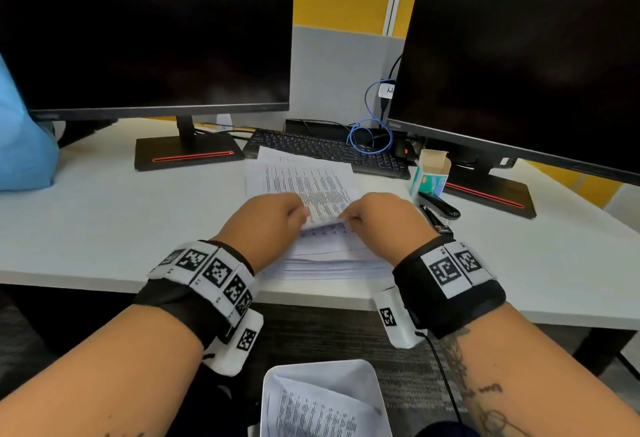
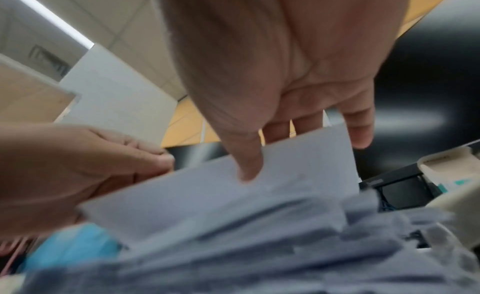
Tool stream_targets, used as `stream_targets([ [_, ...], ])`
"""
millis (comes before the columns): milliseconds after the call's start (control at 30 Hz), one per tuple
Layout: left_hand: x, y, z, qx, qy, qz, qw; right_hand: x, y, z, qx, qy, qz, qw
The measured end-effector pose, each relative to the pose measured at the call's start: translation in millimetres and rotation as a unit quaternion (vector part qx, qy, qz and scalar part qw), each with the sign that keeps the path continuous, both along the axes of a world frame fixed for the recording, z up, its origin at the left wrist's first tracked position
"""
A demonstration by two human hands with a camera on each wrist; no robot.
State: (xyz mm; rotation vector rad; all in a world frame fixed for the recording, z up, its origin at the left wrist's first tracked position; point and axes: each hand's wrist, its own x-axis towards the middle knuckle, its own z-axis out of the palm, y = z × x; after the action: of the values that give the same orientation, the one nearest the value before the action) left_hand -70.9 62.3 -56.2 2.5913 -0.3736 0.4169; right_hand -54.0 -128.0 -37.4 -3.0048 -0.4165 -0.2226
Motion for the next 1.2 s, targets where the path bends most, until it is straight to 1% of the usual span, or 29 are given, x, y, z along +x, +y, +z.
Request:
stream_targets([
  [33,-2.1,4.9,4.2,-0.066,-0.011,0.029,0.997,-2.8,-3.0,2.7,0.035,-0.021,-0.011,0.999],
  [67,-3.4,9.6,8.2,-0.140,-0.023,0.066,0.988,-6.1,-6.4,5.9,0.081,-0.042,-0.021,0.996],
  [100,-2.2,15.9,11.3,-0.229,-0.018,0.108,0.967,-10.4,-10.0,9.6,0.129,-0.064,-0.028,0.989],
  [133,-0.7,21.7,15.2,-0.330,0.004,0.141,0.933,-15.6,-13.5,13.6,0.176,-0.084,-0.031,0.980],
  [167,1.7,27.5,16.9,-0.425,0.053,0.165,0.888,-21.5,-16.8,18.2,0.213,-0.098,-0.028,0.972],
  [200,1.6,30.9,18.6,-0.498,0.118,0.179,0.840,-27.9,-19.8,23.1,0.237,-0.101,-0.021,0.966],
  [233,-0.1,33.1,19.1,-0.537,0.182,0.180,0.804,-34.1,-23.0,28.4,0.250,-0.084,-0.012,0.965],
  [267,-3.5,33.6,19.8,-0.546,0.233,0.171,0.786,-40.0,-26.5,33.7,0.248,-0.045,-0.003,0.968],
  [300,-3.7,32.9,17.9,-0.540,0.268,0.155,0.783,-44.9,-30.1,37.9,0.231,0.011,0.004,0.973],
  [333,-4.8,30.5,16.5,-0.530,0.291,0.139,0.784,-48.8,-32.9,40.9,0.207,0.070,0.009,0.976],
  [400,-3.6,26.4,11.1,-0.509,0.294,0.120,0.800,-54.3,-35.7,43.5,0.160,0.149,0.015,0.976],
  [467,-1.1,23.7,6.2,-0.515,0.276,0.120,0.803,-54.3,-36.7,41.4,0.134,0.170,0.010,0.976],
  [533,-1.6,21.2,4.4,-0.526,0.261,0.121,0.800,-53.7,-35.2,39.4,0.133,0.170,0.003,0.976],
  [600,-1.6,19.7,3.6,-0.529,0.256,0.106,0.802,-53.2,-34.2,38.1,0.112,0.173,0.004,0.978],
  [700,-4.7,16.9,5.4,-0.546,0.263,0.085,0.791,-54.2,-35.1,37.2,0.071,0.219,0.016,0.973],
  [767,-7.9,16.5,5.4,-0.548,0.293,0.069,0.780,-55.8,-36.1,38.2,0.078,0.253,0.016,0.964],
  [833,-11.0,16.8,5.6,-0.542,0.333,0.037,0.771,-53.9,-35.9,37.8,0.098,0.243,-0.008,0.965],
  [900,-11.4,18.7,5.1,-0.519,0.362,0.029,0.773,-48.8,-34.8,35.0,0.113,0.195,-0.062,0.972],
  [1000,-14.2,21.1,7.9,-0.474,0.386,0.019,0.791,-41.1,-33.5,29.8,0.111,0.159,-0.122,0.973],
  [1133,-20.6,24.3,9.3,-0.423,0.391,-0.003,0.817,-32.4,-33.5,24.8,0.098,0.164,-0.144,0.971],
  [1200,-22.8,25.1,8.9,-0.397,0.373,0.002,0.839,-31.2,-33.5,23.0,0.101,0.159,-0.149,0.971],
])
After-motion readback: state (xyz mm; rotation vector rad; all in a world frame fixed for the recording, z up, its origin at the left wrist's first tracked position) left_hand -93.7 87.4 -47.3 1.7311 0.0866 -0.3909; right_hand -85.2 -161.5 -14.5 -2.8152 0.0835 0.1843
